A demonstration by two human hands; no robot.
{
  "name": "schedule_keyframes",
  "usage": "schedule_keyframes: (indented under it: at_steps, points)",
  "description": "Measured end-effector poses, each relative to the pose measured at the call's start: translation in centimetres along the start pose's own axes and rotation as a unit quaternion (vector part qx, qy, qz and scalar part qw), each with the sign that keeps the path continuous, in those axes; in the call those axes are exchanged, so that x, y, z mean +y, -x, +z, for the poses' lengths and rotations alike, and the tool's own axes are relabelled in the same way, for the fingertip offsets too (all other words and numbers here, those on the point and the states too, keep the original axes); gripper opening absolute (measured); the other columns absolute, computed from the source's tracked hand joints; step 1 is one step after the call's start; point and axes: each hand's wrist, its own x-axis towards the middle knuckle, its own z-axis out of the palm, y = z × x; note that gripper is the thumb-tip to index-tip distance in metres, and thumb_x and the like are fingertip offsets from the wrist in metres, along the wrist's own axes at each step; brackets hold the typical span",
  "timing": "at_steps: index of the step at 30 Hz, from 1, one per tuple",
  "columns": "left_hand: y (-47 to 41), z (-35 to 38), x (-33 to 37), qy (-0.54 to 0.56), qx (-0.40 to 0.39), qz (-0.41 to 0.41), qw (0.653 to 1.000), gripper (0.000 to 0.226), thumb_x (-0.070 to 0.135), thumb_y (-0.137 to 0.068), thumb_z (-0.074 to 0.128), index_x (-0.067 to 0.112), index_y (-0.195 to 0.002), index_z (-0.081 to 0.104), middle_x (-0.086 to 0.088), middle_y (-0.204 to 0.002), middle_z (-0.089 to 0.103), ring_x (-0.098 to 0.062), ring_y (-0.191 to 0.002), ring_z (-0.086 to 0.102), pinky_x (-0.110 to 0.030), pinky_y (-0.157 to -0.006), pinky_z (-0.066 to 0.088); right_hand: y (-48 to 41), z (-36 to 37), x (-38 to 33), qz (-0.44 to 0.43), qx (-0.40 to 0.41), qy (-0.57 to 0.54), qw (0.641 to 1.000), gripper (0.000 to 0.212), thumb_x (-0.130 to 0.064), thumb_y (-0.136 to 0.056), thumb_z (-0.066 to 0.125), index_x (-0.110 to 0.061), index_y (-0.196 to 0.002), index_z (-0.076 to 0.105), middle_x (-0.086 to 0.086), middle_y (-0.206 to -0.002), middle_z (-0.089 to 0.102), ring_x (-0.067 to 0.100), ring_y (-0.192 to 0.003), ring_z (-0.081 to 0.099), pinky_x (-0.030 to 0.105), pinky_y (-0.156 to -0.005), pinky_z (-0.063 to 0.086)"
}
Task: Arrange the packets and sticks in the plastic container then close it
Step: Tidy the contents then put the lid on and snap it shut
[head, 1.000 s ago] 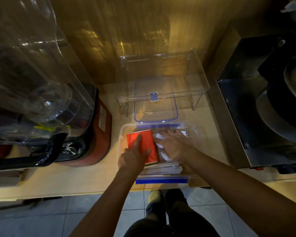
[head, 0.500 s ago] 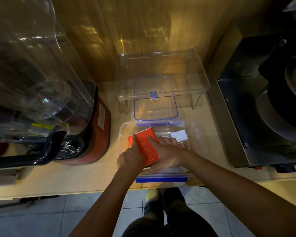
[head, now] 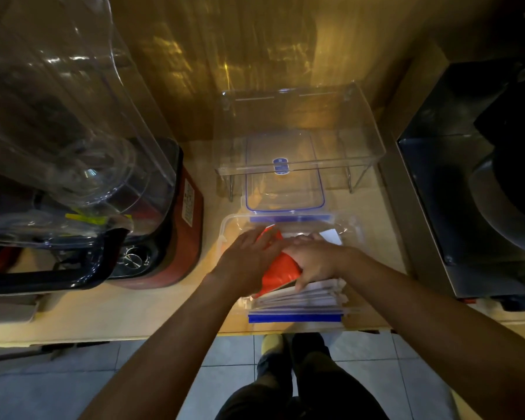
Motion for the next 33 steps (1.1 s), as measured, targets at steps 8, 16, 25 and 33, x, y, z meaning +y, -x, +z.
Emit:
schedule_keyframes:
  at_steps: [8, 16, 25, 33]
  points:
    - [-2.2, 0.7, -2.0, -0.248, 0.013, 0.111, 0.962, 0.056, 0.049, -0.091, 0.038, 0.036, -0.145, 0.029, 0.013, -0.142, 0.049, -0.008, -0.139, 0.033, -0.027, -0.116, 0.020, 1.4, 1.4, 0.0, 0.006, 0.065, 0.030, 0.997, 0.083, -0.043, -0.073, 0.070, -0.019, -0.138, 0.025, 0.006, -0.143, 0.042, 0.024, -0.134, 0.030, 0.041, -0.109, 0.017]
    - [-2.6, 0.3, -3.2, -0.189, -0.019, 0.151, 0.970, 0.102, 0.059, -0.071, 0.065, 0.013, -0.149, 0.017, -0.013, -0.147, 0.040, -0.028, -0.136, 0.035, -0.035, -0.118, 0.017, 2.6, 2.8, -0.1, 0.056, 0.095, 0.007, 0.994, 0.029, -0.048, -0.084, 0.056, -0.023, -0.097, 0.053, 0.000, -0.116, 0.058, 0.020, -0.114, 0.049, 0.042, -0.099, 0.024]
    - [-1.4, 0.5, -3.0, -0.161, 0.039, 0.071, 0.984, 0.107, 0.080, -0.068, 0.049, -0.003, -0.135, 0.041, -0.020, -0.126, 0.057, -0.031, -0.113, 0.056, -0.033, -0.101, 0.039, 3.7, 3.3, 1.1, 0.015, 0.052, -0.042, 0.998, 0.029, -0.049, -0.090, 0.047, -0.036, -0.105, 0.068, -0.008, -0.130, 0.047, 0.013, -0.128, 0.031, 0.043, -0.108, 0.009]
    - [-1.3, 1.6, -1.8, -0.108, 0.048, -0.024, 0.993, 0.075, 0.059, -0.084, 0.044, 0.006, -0.136, 0.030, -0.015, -0.136, 0.042, -0.030, -0.123, 0.041, -0.041, -0.104, 0.031, 3.3, 3.1, 1.1, 0.003, 0.005, -0.128, 0.992, 0.036, -0.061, -0.081, 0.054, -0.038, -0.106, 0.064, -0.008, -0.130, 0.044, 0.010, -0.126, 0.028, 0.031, -0.094, 0.009]
